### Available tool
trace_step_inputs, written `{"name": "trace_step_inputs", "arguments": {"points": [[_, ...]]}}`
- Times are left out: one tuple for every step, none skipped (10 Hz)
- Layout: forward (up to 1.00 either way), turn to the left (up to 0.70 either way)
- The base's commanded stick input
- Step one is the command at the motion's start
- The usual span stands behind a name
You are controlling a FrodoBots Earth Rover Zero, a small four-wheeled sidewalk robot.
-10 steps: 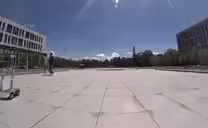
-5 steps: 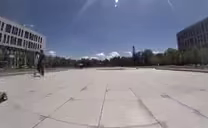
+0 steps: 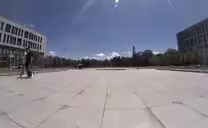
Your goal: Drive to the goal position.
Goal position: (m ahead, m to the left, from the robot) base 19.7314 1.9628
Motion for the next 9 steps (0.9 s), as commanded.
{"name": "trace_step_inputs", "arguments": {"points": [[0.66, 0.00], [0.66, 0.00], [0.66, 0.00], [0.66, 0.00], [0.66, 0.00], [0.66, 0.00], [0.67, 0.00], [0.70, 0.00], [0.70, 0.00]]}}
